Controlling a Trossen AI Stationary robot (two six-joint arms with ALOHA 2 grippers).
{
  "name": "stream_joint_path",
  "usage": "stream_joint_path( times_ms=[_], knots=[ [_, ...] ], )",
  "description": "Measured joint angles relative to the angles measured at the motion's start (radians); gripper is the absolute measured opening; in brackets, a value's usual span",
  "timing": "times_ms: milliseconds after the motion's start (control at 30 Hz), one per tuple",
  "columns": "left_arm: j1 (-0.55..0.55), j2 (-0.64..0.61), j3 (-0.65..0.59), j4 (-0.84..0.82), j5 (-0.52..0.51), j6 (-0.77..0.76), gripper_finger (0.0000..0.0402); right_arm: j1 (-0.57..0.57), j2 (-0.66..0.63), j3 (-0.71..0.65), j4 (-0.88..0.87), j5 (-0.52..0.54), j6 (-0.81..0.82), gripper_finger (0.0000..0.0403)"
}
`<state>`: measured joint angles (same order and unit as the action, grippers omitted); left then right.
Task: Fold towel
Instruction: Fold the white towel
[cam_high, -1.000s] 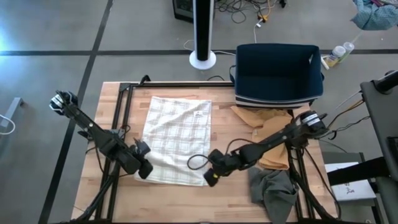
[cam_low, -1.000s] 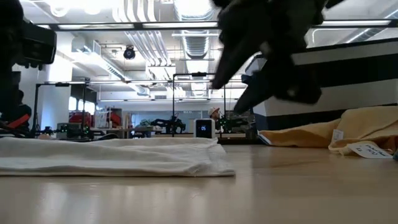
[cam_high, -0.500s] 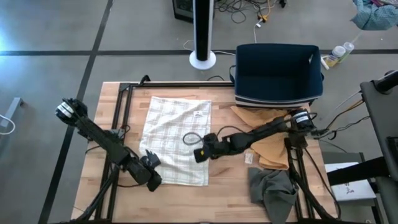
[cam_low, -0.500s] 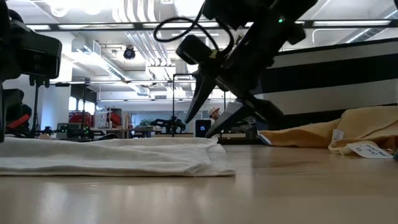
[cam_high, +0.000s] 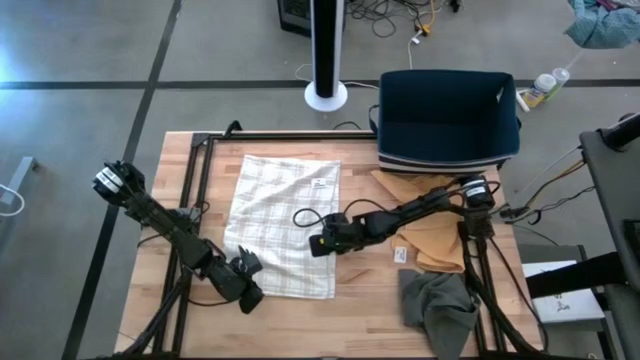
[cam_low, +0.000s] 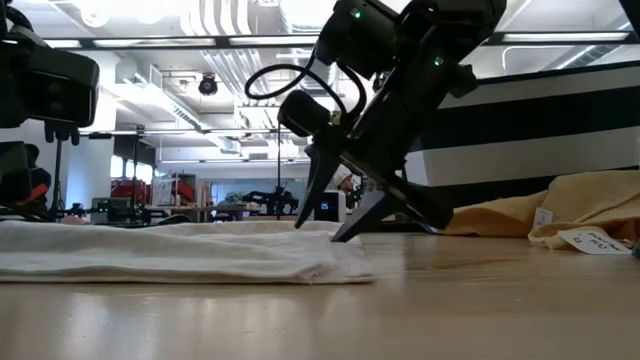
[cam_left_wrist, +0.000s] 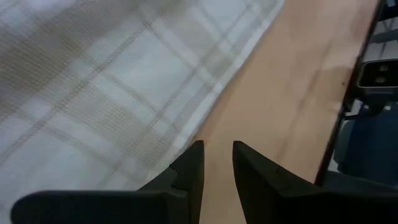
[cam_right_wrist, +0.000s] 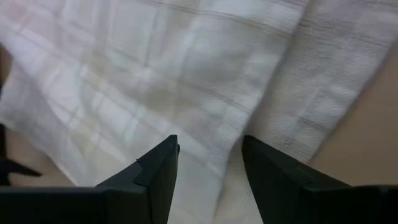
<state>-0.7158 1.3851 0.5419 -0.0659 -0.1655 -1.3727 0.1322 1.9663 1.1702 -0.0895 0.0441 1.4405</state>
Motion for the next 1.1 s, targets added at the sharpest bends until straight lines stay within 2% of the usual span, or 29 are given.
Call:
stream_joint_path(
  times_ms=[200,433,567,767,933,1100],
  knots=[
    [-0.001,0.0,0.0,-0.002,0.001,0.001,0.0075,-0.002,0.0,0.001,0.012,-0.026,0.028,0.0167],
    [-0.001,0.0,0.0,-0.002,-0.005,0.002,0.0075,0.008,0.0,0.017,0.022,-0.019,0.043,0.013],
    [-0.002,0.0,0.0,-0.002,-0.006,0.002,0.0075,0.006,0.0,0.016,0.021,-0.017,0.018,0.0091],
    [-0.002,-0.009,0.0,0.014,0.028,0.003,0.0075,0.006,0.0,0.018,0.019,-0.011,-0.049,0.0009],
    [-0.003,-0.041,0.0,0.013,0.081,0.019,0.0075,0.007,-0.023,0.044,-0.018,-0.026,-0.067,0.0003],
    [-0.01,-0.101,0.0,0.008,0.097,0.029,0.0075,0.016,-0.09,0.079,-0.164,-0.019,-0.114,0.0002]
  ],
)
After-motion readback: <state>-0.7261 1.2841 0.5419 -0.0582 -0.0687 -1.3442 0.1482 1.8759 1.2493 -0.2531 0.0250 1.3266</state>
